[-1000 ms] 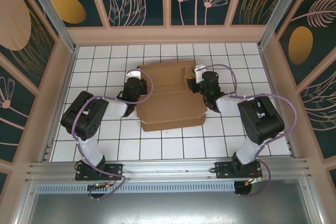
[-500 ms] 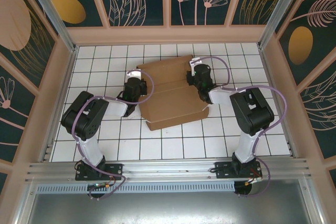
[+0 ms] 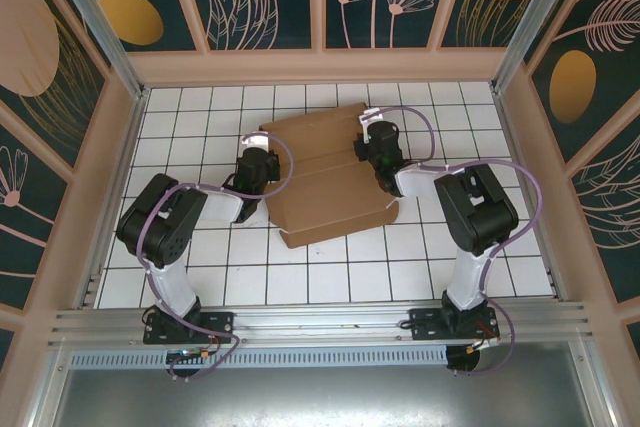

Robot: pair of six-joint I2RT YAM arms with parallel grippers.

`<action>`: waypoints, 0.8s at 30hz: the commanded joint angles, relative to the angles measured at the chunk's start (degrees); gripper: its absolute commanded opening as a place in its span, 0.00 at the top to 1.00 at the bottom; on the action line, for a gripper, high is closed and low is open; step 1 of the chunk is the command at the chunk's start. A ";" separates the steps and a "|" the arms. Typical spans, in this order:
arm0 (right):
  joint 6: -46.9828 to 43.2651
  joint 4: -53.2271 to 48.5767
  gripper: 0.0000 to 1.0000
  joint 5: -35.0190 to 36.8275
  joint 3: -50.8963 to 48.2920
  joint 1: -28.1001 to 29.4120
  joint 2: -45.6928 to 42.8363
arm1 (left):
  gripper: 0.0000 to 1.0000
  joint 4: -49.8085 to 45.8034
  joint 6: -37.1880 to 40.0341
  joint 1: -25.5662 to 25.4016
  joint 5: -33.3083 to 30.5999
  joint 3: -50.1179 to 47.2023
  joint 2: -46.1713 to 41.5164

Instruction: Fold the paper box

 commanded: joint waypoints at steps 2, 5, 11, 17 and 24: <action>-1.13 1.13 0.79 -4.89 1.28 0.71 2.09 | 1.00 -3.27 2.96 -1.72 3.51 -0.91 1.11; -0.66 2.99 0.76 -7.15 0.95 -0.03 2.29 | 1.00 -3.18 3.11 -1.72 3.59 -0.94 1.03; -1.25 5.05 0.70 -8.57 1.22 -0.35 3.17 | 1.00 -3.19 3.67 -1.72 3.96 -1.19 1.03; -1.81 6.38 0.66 -8.63 2.21 -0.63 4.51 | 1.00 -3.30 3.76 -1.75 4.34 -1.26 0.87; -3.32 12.59 0.59 -12.29 0.46 -1.36 5.29 | 1.00 -3.26 3.85 -1.80 4.93 -1.26 0.87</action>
